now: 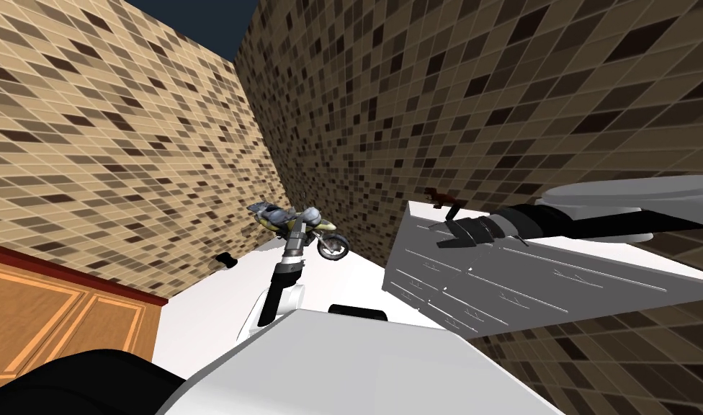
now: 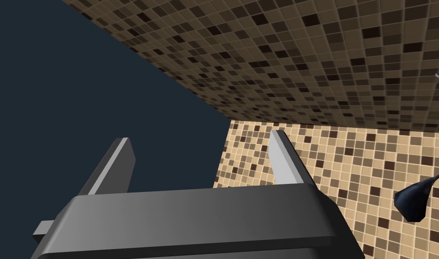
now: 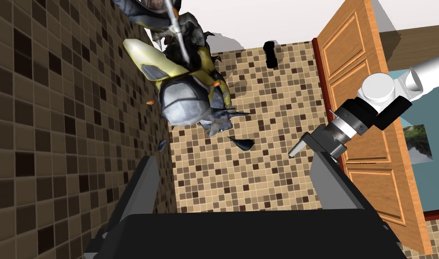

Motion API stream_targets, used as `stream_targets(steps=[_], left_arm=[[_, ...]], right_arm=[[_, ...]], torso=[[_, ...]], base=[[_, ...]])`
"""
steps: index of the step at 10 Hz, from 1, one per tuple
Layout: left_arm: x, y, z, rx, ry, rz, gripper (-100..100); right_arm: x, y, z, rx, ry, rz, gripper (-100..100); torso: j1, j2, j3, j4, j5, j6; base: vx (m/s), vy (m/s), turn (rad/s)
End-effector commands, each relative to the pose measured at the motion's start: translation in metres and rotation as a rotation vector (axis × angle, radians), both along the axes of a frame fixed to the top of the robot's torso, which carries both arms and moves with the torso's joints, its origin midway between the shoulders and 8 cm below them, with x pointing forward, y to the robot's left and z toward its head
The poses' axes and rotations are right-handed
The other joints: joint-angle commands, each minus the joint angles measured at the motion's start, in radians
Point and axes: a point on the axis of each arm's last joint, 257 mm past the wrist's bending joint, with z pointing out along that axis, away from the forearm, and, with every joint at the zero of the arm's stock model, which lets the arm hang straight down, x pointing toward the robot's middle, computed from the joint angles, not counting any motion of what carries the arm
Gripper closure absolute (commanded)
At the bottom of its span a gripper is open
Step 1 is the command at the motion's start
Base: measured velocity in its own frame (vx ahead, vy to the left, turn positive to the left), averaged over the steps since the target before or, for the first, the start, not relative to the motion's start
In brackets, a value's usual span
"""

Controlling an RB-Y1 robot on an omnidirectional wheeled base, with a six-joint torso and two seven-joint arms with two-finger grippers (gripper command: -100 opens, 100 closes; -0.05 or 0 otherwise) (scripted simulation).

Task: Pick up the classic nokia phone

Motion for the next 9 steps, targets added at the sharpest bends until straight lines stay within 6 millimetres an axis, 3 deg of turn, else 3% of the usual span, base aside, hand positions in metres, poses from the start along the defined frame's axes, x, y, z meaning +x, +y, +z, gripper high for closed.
stream_targets(steps=[1, 7, 9], left_arm=[[0.0, 0.0, 0.0, 0.0, 0.0, 0.0, 0], [0.0, 0.0, 0.0, 0.0, 0.0, 0.0, 0], [0.0, 0.0, 0.0, 0.0, 0.0, 0.0, 0]], right_arm=[[0.001, 0.0, 0.002, -0.046, 0.006, 0.019, -100], [0.009, -0.021, 0.014, -0.244, 0.031, 0.074, -100], [0.01, -0.019, 0.016, -0.286, 0.037, 0.092, -100]], torso=[[0.0, 0.0, 0.0, 0.0, 0.0, 0.0], [0.0, -0.001, 0.0, 0.0, 0.0, 0.0], [-0.002, 0.0, 0.0, 0.0, -0.001, 0.0]], base=[[0.018, -0.01, 0.006], [0.038, -0.034, 0.027], [0.027, -0.038, 0.01]])
